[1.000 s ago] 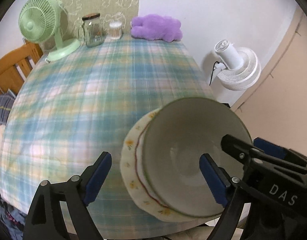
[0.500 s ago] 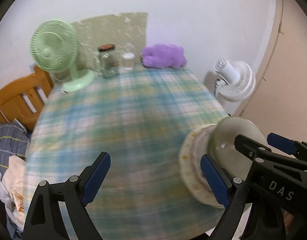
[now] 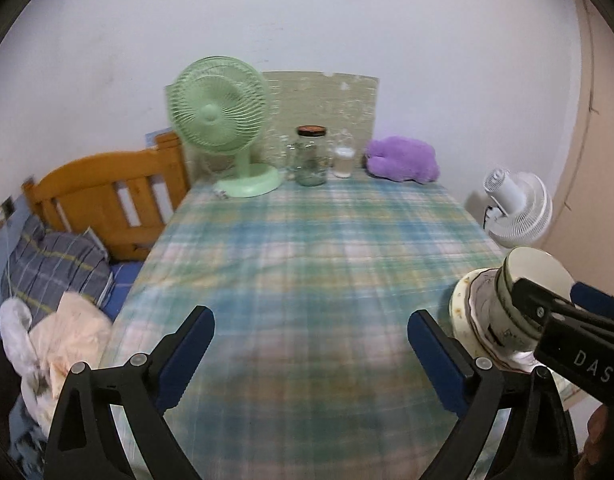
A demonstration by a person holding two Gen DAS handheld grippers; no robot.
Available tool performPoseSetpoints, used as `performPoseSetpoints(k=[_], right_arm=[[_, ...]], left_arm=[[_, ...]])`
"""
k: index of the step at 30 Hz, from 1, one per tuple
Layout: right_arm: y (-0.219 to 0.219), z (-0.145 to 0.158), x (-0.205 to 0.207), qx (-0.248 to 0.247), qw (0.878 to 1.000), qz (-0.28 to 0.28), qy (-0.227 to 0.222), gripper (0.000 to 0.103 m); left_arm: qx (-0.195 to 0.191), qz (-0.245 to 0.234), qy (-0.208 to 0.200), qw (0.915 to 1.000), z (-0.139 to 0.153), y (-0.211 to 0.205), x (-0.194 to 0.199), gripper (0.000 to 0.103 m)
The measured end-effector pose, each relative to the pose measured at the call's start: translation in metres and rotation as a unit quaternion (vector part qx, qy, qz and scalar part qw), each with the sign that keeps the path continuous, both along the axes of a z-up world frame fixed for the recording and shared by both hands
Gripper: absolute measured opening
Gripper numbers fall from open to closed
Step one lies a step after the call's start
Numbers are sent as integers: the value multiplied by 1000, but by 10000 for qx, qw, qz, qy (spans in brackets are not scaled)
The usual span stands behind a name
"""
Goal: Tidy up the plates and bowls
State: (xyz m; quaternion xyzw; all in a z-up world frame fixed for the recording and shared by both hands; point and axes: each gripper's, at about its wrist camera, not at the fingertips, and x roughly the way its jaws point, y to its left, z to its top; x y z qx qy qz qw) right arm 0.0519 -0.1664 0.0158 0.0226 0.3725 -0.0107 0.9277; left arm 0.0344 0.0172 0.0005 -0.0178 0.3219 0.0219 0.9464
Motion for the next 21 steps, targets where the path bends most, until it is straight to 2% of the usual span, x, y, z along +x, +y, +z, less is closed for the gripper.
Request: performPoseSetpoints(k=[5,10,21], right_arm=[[7,-13,-33,-102,9998,74,-166,84],[19,-13,-67,-188,9984,259,-472,84],[26,-6,-99,-184,9959,386,-797,86]], left_arm=[[2,165,-69,9998,-9,17,-35,98],[7,219,-195,9996,-10,21,-64,98],[-118,264,-517,9982,-5,23,-90,100]])
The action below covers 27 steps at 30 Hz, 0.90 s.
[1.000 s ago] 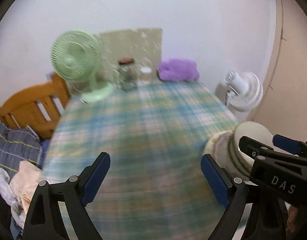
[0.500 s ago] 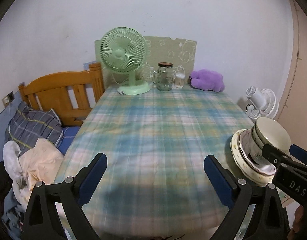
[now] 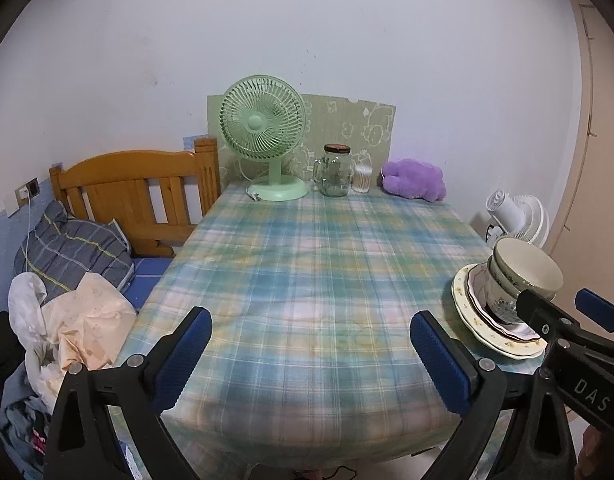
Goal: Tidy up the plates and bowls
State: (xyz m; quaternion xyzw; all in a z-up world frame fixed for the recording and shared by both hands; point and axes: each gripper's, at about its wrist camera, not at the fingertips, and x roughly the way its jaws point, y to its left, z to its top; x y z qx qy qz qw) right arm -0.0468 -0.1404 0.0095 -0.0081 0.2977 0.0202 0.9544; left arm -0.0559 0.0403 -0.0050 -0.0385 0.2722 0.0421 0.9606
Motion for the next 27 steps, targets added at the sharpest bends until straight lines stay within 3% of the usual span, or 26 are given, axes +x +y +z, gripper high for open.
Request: performPoseSetpoints(k=[27], right_arm=[[-14,1,0,-14,9999,-97,-126,86]], left_arm=[[62,-10,-98,9999,6,-12,7,103]])
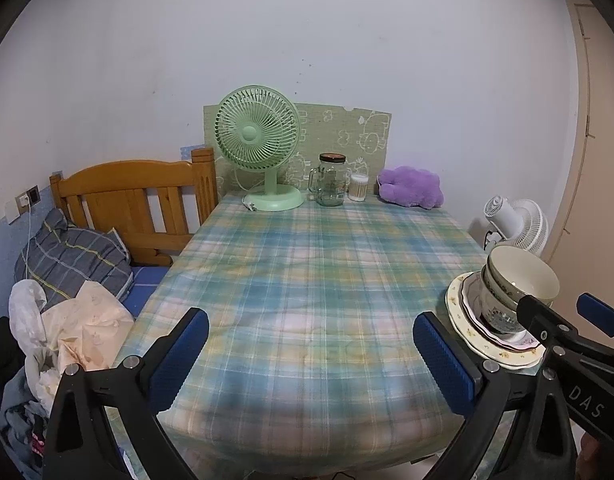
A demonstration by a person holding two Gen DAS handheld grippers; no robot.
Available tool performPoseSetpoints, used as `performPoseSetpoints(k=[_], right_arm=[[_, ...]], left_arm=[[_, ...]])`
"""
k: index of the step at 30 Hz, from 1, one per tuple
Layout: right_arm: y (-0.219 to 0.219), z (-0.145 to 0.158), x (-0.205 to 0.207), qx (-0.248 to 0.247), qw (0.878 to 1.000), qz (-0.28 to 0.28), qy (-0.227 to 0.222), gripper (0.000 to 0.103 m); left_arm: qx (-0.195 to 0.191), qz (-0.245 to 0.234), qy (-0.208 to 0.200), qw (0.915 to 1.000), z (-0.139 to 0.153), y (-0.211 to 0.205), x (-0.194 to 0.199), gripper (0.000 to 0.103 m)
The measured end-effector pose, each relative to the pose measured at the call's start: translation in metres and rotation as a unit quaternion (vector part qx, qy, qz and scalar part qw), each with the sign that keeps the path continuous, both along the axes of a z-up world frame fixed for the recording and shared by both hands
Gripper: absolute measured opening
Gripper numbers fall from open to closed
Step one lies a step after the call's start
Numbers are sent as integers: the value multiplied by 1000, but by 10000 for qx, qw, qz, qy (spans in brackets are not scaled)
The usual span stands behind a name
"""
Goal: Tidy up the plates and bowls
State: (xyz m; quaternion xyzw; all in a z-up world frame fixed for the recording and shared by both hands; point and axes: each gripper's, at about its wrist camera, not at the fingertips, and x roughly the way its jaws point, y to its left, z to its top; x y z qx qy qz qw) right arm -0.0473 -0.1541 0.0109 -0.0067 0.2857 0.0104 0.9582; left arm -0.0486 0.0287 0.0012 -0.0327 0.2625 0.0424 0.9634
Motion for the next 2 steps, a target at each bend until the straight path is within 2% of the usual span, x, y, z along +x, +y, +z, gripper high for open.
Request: performPoseSetpoints(k=[2], right_arm=[[-1,0,0,-1,10000,-7,12,86]], left_arm=[[2,2,2,10000,0,-1,0,103]])
